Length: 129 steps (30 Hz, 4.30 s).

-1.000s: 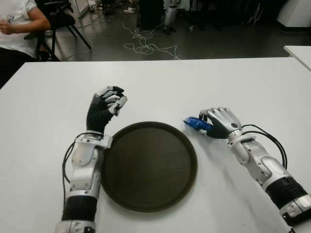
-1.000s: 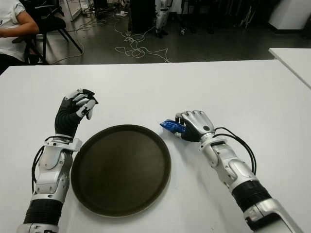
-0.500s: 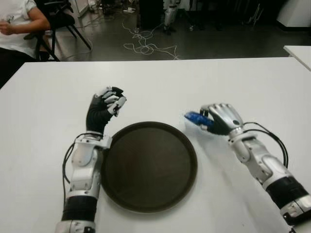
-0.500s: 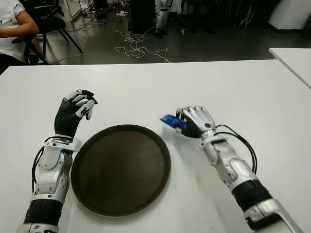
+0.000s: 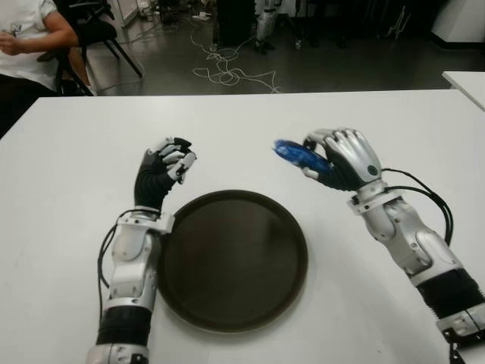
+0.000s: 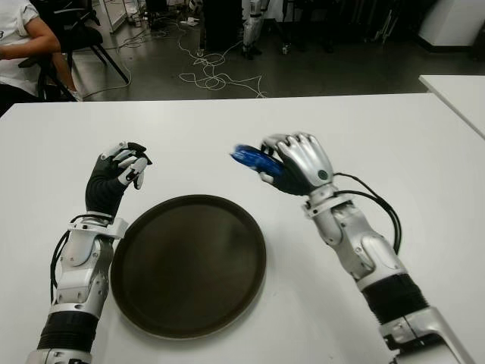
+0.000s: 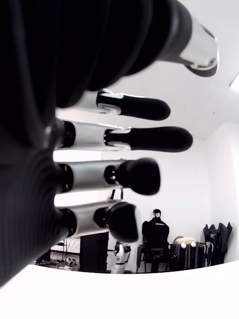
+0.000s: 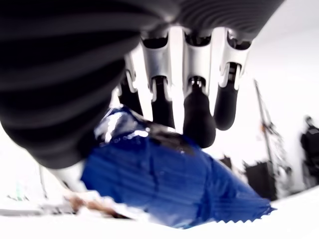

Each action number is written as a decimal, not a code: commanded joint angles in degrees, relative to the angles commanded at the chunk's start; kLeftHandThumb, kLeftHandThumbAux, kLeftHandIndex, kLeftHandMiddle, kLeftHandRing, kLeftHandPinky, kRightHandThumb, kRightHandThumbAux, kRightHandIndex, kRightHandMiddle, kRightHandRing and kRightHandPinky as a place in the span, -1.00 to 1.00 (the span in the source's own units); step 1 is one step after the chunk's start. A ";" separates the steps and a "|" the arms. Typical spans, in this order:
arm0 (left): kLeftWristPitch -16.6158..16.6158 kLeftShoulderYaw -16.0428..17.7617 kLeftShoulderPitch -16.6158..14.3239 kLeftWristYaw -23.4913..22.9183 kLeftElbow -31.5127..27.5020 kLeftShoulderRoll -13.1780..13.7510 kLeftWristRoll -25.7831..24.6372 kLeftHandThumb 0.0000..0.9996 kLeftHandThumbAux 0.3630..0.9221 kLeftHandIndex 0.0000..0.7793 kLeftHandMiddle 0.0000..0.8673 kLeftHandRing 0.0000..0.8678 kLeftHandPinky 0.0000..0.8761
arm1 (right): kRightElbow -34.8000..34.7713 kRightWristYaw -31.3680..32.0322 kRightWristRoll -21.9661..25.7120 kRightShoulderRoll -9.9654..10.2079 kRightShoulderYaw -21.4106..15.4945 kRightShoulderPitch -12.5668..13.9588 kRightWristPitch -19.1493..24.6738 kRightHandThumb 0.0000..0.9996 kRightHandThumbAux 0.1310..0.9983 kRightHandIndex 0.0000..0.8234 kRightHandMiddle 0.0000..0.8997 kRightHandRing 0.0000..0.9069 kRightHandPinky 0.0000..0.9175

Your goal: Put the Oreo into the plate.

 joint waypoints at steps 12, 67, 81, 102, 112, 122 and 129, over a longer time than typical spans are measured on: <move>-0.20 0.68 -0.86 0.58 1.97 0.13 0.03 0.72 0.04 0.12 0.30 0.79 0.85 | -3.08 3.33 -2.98 6.61 5.00 -1.47 1.77 0.39 0.39 0.02 0.67 0.73 0.70; 5.97 2.67 -1.52 1.92 -0.31 -1.75 -4.02 0.71 0.06 0.08 0.22 0.77 0.83 | -10.14 44.67 12.30 2.73 9.67 -0.54 -2.12 -0.97 0.39 -0.98 -0.99 -0.99 -0.99; 6.56 2.44 -1.41 1.61 -0.45 -1.71 -4.18 0.71 0.06 0.09 0.24 0.80 0.82 | -9.19 44.88 12.51 2.38 9.23 0.18 -0.97 -1.00 0.08 -1.00 -1.00 -1.00 -1.00; 6.70 2.00 -1.43 0.97 -0.25 -1.20 -4.09 0.71 0.05 0.09 0.25 0.79 0.82 | -8.99 44.52 16.32 0.91 5.83 1.93 -1.41 -1.00 -0.09 -1.00 -1.00 -1.00 -1.00; 6.78 1.93 -1.52 1.11 0.09 -0.69 -3.51 0.71 0.05 0.11 0.24 0.78 0.83 | -2.70 35.52 27.65 2.82 -7.66 2.03 -3.54 -1.00 -0.07 -1.00 -1.00 -1.00 -1.00; 7.43 1.19 -2.55 1.06 0.54 -1.57 -3.07 0.72 0.04 0.12 0.24 0.77 0.83 | 11.64 23.00 43.24 14.82 -20.08 1.04 -4.16 -1.00 0.34 -0.74 -0.60 -0.61 -0.57; 7.78 -0.50 -3.17 1.25 0.84 -2.20 -1.69 0.71 0.06 0.09 0.21 0.78 0.85 | 14.96 20.06 49.73 18.80 -24.51 -1.04 8.86 -1.00 0.45 -0.36 -0.28 -0.24 -0.21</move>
